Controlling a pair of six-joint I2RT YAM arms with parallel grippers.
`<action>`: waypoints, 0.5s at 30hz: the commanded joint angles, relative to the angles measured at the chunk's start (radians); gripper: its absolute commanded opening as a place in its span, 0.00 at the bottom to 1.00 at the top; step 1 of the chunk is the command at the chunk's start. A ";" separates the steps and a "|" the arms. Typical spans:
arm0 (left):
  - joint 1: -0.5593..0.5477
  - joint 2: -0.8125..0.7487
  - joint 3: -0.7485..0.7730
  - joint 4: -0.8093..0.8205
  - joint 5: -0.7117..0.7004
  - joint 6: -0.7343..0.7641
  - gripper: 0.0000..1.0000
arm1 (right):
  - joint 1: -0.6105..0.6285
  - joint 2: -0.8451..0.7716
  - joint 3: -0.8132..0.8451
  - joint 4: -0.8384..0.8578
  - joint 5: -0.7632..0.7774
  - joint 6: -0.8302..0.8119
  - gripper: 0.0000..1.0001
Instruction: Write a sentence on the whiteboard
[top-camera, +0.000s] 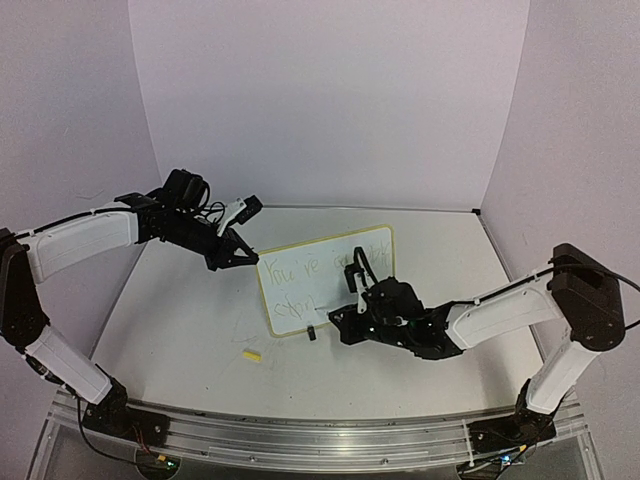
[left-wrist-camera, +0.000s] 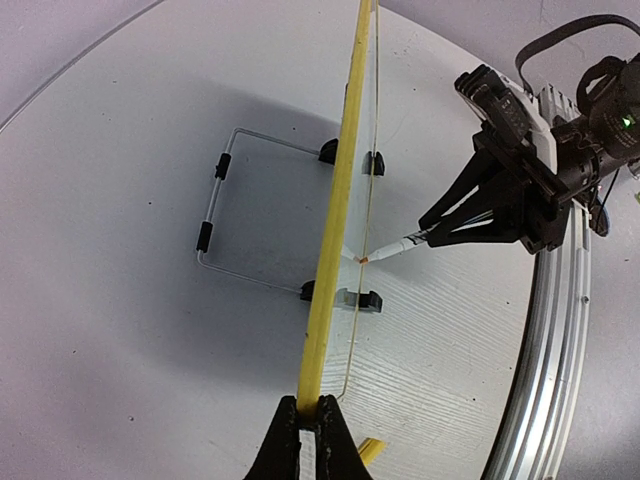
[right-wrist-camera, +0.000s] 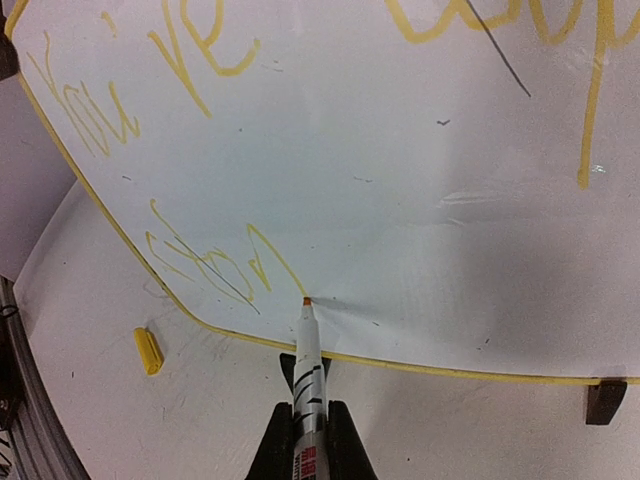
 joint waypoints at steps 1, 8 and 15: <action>-0.013 0.000 0.002 -0.028 -0.031 0.043 0.00 | -0.003 0.003 -0.001 0.025 0.028 0.011 0.00; -0.013 0.000 0.002 -0.028 -0.031 0.042 0.00 | -0.003 -0.094 -0.060 0.089 -0.009 0.006 0.00; -0.013 0.001 0.003 -0.027 -0.028 0.043 0.00 | -0.018 -0.119 -0.079 0.111 -0.031 0.004 0.00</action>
